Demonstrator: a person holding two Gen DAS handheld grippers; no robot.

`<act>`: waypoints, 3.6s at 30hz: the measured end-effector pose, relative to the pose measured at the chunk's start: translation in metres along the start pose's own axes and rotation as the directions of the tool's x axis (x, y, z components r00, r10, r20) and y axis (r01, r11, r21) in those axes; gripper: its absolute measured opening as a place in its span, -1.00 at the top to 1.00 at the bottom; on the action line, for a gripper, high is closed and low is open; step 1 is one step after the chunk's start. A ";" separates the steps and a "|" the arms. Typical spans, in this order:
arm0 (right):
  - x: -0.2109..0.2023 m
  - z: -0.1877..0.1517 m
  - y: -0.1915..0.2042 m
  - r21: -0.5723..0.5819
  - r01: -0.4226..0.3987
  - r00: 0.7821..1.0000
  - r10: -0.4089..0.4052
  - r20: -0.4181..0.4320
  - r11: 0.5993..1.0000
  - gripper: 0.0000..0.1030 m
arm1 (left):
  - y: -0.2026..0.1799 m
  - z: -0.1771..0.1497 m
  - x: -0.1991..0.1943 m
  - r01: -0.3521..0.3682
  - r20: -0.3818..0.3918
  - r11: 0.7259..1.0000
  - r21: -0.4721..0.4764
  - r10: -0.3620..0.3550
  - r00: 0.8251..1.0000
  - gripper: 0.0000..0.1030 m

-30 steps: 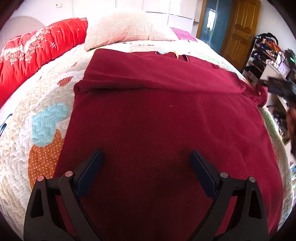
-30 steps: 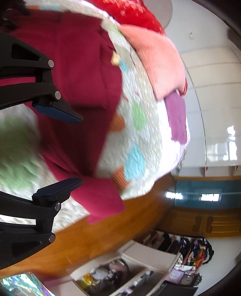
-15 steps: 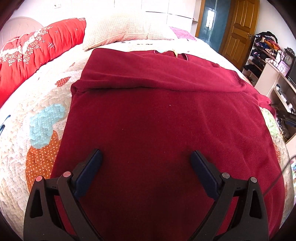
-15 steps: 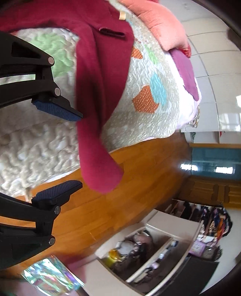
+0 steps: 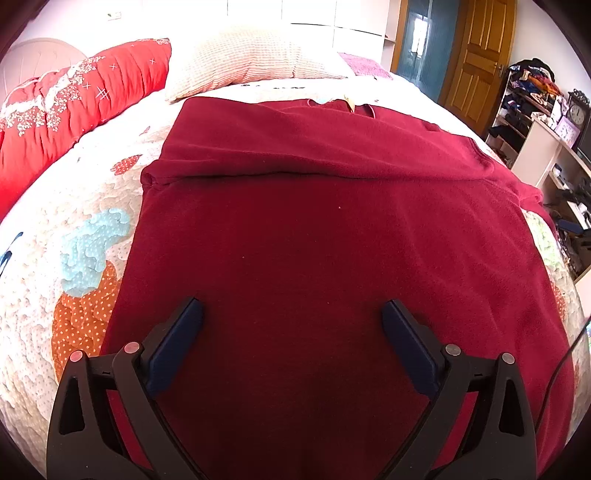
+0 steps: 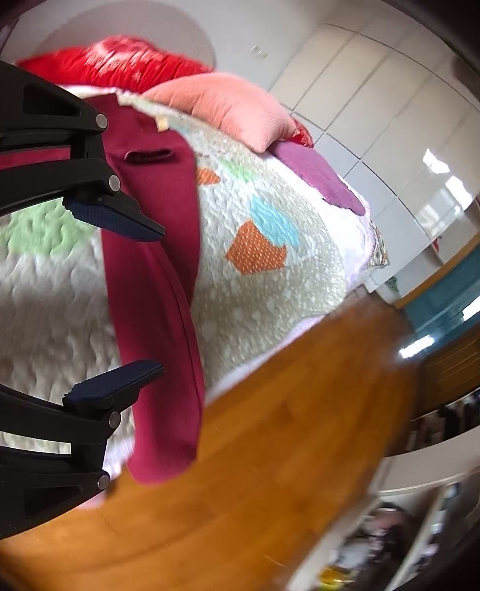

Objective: Fold small clothes

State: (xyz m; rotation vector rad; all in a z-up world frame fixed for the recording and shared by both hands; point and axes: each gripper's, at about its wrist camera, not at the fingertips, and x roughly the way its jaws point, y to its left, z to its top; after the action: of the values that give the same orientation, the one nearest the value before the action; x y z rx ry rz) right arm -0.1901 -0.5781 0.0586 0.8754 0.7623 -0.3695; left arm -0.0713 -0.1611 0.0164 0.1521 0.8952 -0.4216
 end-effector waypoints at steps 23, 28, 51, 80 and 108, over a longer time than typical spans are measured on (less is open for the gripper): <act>-0.031 0.007 0.144 -0.327 -0.052 0.991 0.089 0.099 0.944 0.87 | 0.024 0.007 -0.009 0.082 0.011 0.990 -0.113 -0.082 0.997 -0.93; 0.010 0.007 0.079 -0.159 0.107 0.992 -0.115 -0.042 0.982 -0.17 | 0.016 0.004 -0.008 0.055 0.006 0.996 -0.066 -0.054 0.998 -0.93; -0.039 -0.004 0.163 -0.353 -0.268 0.958 0.286 -0.002 0.896 0.95 | 0.054 0.020 -0.026 0.087 0.090 0.977 -0.195 -0.070 0.993 -0.93; 0.148 -0.140 0.359 -0.762 -0.264 0.958 0.065 -0.281 0.591 0.08 | 0.091 0.048 -0.027 0.096 0.128 0.974 -0.204 -0.071 0.989 -0.93; 0.138 -0.123 0.352 -0.677 -0.340 0.937 0.176 -0.301 0.653 0.14 | 0.139 0.049 -0.020 0.098 0.149 0.938 -0.331 -0.050 0.988 -0.93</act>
State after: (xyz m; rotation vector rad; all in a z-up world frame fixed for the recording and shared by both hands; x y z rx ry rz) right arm 0.0536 -0.2664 0.1015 0.2489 0.8692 0.2983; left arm 0.0111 -0.0443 0.0567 -0.2259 0.8246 -0.3379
